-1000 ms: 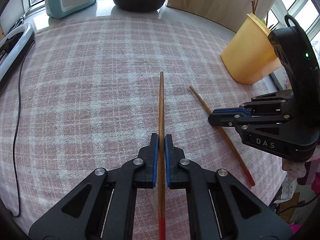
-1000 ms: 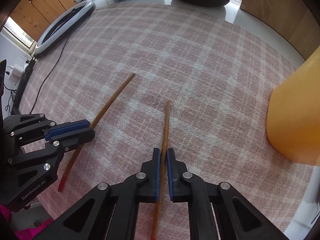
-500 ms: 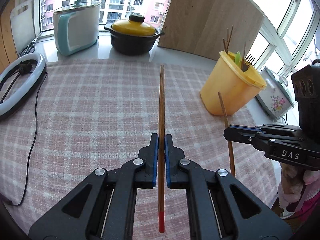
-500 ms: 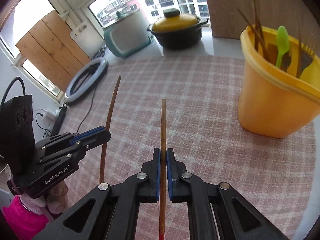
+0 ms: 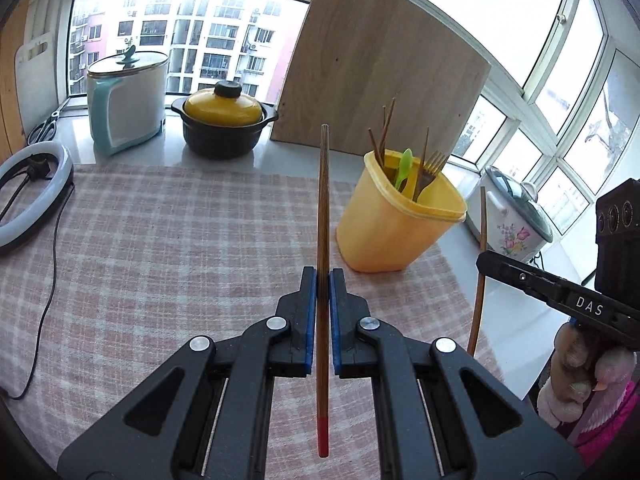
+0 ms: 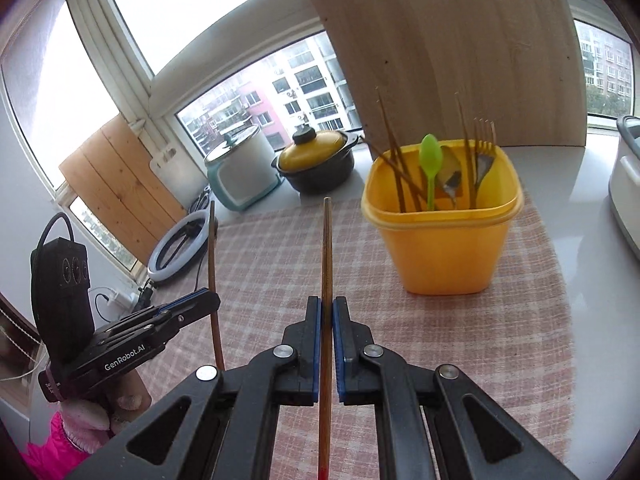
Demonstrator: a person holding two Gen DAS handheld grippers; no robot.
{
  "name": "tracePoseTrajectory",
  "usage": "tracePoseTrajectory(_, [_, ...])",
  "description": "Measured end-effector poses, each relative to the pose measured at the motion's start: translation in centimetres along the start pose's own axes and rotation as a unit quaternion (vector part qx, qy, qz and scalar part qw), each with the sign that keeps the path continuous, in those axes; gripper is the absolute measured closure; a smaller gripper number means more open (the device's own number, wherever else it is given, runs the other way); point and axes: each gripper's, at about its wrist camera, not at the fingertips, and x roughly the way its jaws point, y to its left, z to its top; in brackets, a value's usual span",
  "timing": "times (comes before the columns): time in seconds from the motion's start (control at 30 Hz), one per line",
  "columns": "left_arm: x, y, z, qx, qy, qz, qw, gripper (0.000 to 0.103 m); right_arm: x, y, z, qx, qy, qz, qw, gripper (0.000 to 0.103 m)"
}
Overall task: Organize utensils
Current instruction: 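Carry both held chopsticks upright over the yellow container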
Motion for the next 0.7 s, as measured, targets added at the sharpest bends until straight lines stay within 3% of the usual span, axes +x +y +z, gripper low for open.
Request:
tracePoseTrajectory(0.37, [0.7, -3.6, 3.0, 0.022, -0.040, -0.004, 0.9989, 0.099, -5.1, -4.0, 2.4, 0.018, -0.067, -0.025, 0.997, 0.100])
tracePoseTrajectory(0.7, [2.1, -5.7, 7.0, 0.022, -0.088, -0.003, 0.9959, 0.099, -5.9, -4.9, 6.2, -0.011, -0.099, -0.035, 0.994, 0.100])
